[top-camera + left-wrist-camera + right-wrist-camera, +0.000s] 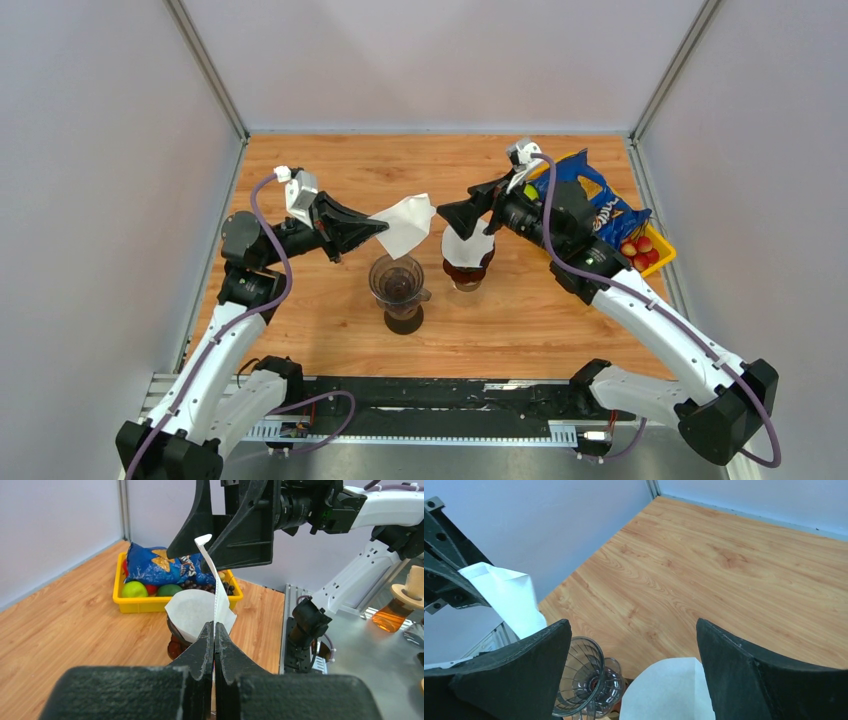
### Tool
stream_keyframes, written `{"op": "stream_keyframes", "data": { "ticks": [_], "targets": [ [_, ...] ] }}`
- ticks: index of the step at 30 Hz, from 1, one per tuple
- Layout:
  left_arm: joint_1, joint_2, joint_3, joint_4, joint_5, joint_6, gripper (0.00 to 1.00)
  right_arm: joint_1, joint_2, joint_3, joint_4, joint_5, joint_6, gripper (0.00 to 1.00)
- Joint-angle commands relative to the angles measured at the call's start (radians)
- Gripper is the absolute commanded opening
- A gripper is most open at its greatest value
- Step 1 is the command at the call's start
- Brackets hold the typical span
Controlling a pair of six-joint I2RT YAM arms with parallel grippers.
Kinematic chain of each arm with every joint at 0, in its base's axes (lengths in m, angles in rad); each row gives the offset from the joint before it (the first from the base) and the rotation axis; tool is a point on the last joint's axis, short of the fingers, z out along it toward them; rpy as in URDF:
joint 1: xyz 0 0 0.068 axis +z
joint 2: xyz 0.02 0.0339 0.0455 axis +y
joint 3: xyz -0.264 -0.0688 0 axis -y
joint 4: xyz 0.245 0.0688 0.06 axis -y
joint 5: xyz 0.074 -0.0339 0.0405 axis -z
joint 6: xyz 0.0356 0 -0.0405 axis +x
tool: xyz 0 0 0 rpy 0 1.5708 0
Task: Place the coffee filter in the dripper
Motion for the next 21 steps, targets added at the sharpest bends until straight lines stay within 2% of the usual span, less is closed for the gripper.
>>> {"op": "stream_keyframes", "data": {
  "ticks": [1,8,21],
  "targets": [
    [-0.005,-0.012,-0.004,0.048,0.018,0.022,0.00,-0.004,-0.005,-0.001,-0.032,0.044,-0.007,0.98],
    [-0.005,-0.004,-0.003,0.073,-0.009,-0.012,0.00,-0.004,0.021,-0.006,-0.033,-0.133,0.013,0.98],
    [-0.003,0.024,0.010,0.047,-0.058,-0.018,0.00,-0.004,0.027,0.001,-0.034,-0.206,0.029,0.98]
  ]
}}
